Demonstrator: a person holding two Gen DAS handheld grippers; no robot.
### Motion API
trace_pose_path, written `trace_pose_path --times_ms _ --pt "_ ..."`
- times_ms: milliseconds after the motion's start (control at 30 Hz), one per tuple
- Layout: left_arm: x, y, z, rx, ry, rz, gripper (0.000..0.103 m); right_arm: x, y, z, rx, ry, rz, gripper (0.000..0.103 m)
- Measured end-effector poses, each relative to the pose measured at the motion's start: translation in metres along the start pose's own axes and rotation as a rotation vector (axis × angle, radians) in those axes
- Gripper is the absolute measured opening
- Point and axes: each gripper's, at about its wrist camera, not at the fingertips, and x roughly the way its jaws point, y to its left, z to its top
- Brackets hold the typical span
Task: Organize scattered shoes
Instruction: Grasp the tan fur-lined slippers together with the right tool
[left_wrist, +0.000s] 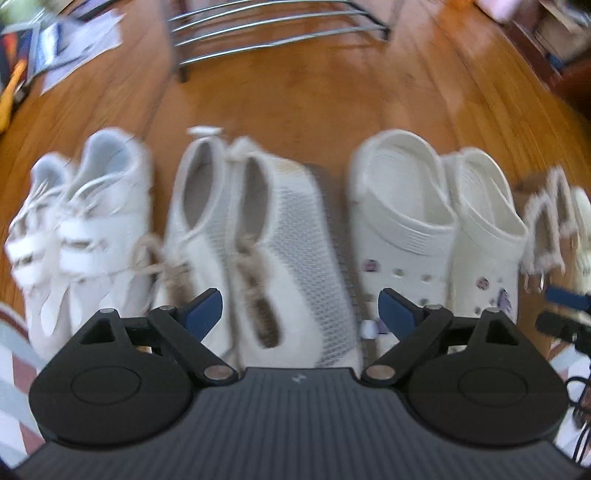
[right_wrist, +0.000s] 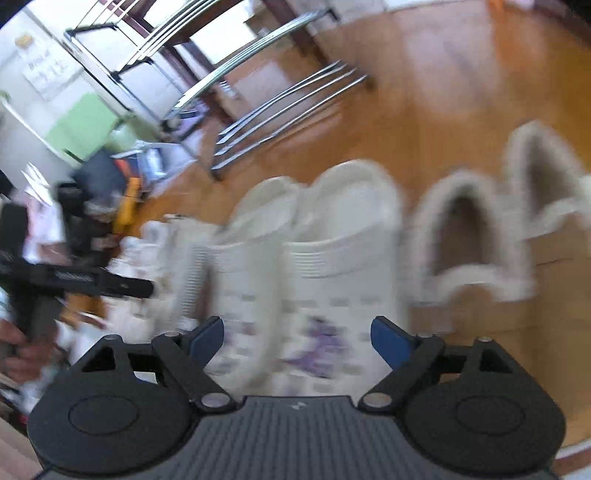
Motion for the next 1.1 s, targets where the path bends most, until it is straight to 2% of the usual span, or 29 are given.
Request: trace_pose_path --times_ms 233,333,433,500,600,700,767,800,833,900,967,1033,1100 --pt "0.02 -0.054 -0.005 0.15 0.035 -0.002 0.094 -0.02 -0.029 -0.017 -0.091 -0.054 -0.229 0.088" --pt "0.014 -0.077 0.0 0.232 -0.006 -0.003 0.094 -0.028 -0.029 -0.004 -0.255 -0.129 -0.32 0.087" --pt "0.005 -0.098 0.011 0.291 -0.049 -0.02 0.095 -0.027 -0.032 0.017 -0.361 -0.139 -0.359 0.061" --pt "0.002 -0.115 0.024 0.3 -0.068 -0.039 0.095 -0.02 -0.037 0.033 -0.395 -0.113 -0.363 0.051" --pt "0.003 -0.134 0.036 0.277 -0.078 -0.048 0.095 -0.001 -0.051 0.054 -0.372 -0.044 -0.382 0.052" --pt "0.005 -0.139 0.034 0.281 -0.065 -0.057 0.095 0.019 -0.062 0.058 -0.355 0.016 -0.38 0.057" --pt "0.013 -0.139 0.033 0.276 -0.043 -0.048 0.095 0.031 -0.066 0.058 -0.368 0.028 -0.364 0.071" --pt "0.016 -0.138 0.033 0.27 -0.032 -0.045 0.095 0.038 -0.068 0.058 -0.382 0.035 -0.355 0.07" --pt "0.019 -0.136 0.032 0.26 -0.018 -0.044 0.095 0.046 -0.07 0.059 -0.396 0.045 -0.349 0.066" --pt "0.024 -0.134 0.031 0.236 0.005 -0.05 0.095 0.06 -0.081 0.071 -0.348 0.063 -0.288 0.046" --pt "0.024 -0.134 0.033 0.227 0.005 -0.055 0.095 0.06 -0.098 0.088 -0.224 0.053 -0.231 0.016" --pt "0.022 -0.135 0.034 0.224 -0.002 -0.059 0.095 0.051 -0.106 0.095 -0.156 0.013 -0.197 0.015" --pt "0.02 -0.135 0.034 0.22 -0.011 -0.062 0.095 0.038 -0.104 0.095 -0.166 -0.064 -0.21 0.013"
